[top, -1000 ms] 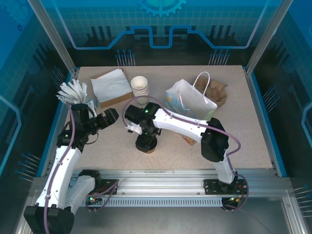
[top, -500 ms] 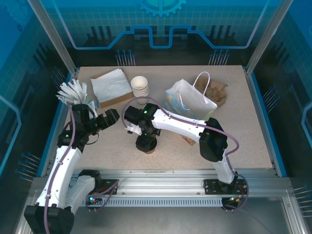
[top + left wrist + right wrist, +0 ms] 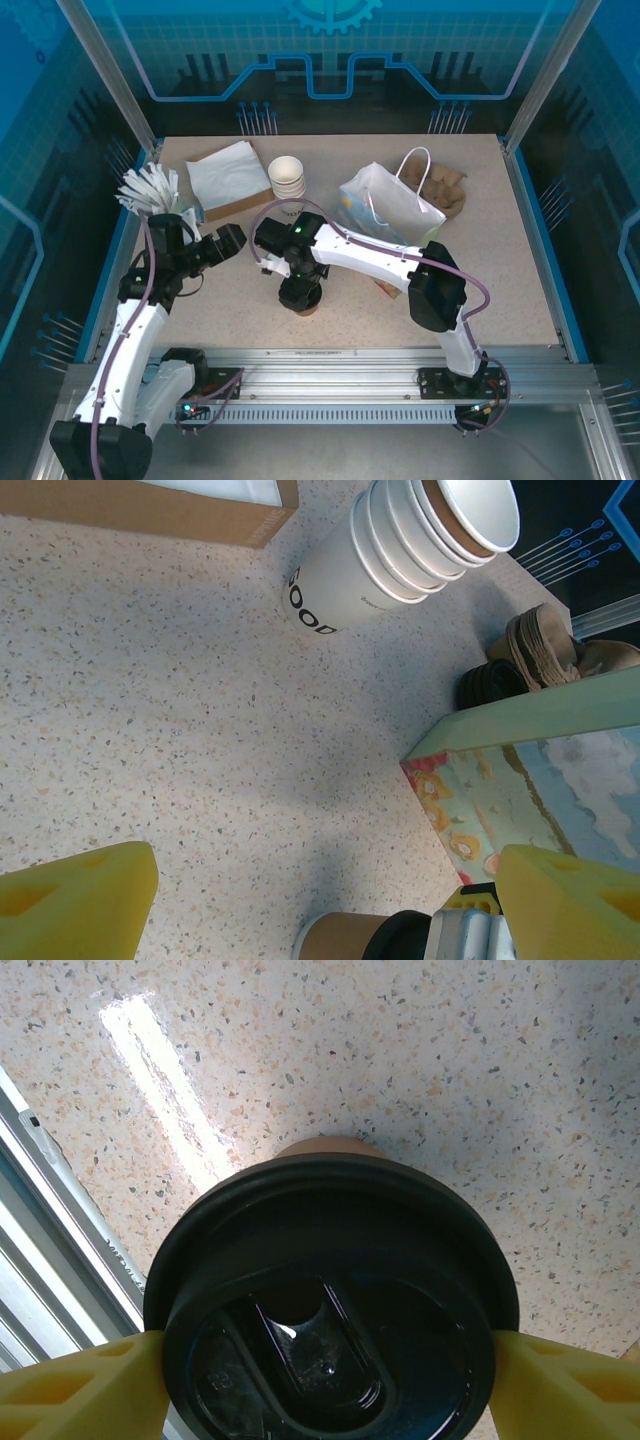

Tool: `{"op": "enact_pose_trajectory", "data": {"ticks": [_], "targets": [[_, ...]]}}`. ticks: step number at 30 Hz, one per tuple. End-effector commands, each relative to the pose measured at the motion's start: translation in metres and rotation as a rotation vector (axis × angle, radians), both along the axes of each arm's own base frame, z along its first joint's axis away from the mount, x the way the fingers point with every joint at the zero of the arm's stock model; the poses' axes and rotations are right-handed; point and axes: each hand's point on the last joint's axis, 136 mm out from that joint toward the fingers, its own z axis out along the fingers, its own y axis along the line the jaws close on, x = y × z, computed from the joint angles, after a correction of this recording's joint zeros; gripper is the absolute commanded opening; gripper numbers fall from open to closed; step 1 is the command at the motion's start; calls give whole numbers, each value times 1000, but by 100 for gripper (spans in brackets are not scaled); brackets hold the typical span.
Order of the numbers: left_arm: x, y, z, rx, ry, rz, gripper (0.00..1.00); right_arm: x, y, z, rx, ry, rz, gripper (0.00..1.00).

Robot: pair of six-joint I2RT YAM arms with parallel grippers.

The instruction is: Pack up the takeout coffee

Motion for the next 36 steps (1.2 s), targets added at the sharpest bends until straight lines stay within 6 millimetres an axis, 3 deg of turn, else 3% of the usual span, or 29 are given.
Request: {"op": "enact_pose_trajectory", "data": {"ticks": [1, 28, 36], "targets": [[0, -2, 1, -27, -12, -10, 89, -2, -4, -8, -44, 5, 5, 79], [0, -5, 0, -41, -11, -24, 89, -3, -12, -15, -66, 1, -5, 79], [1, -6, -1, -43, -9, -25, 89, -2, -11, -6, -45, -10, -4, 73]]}}
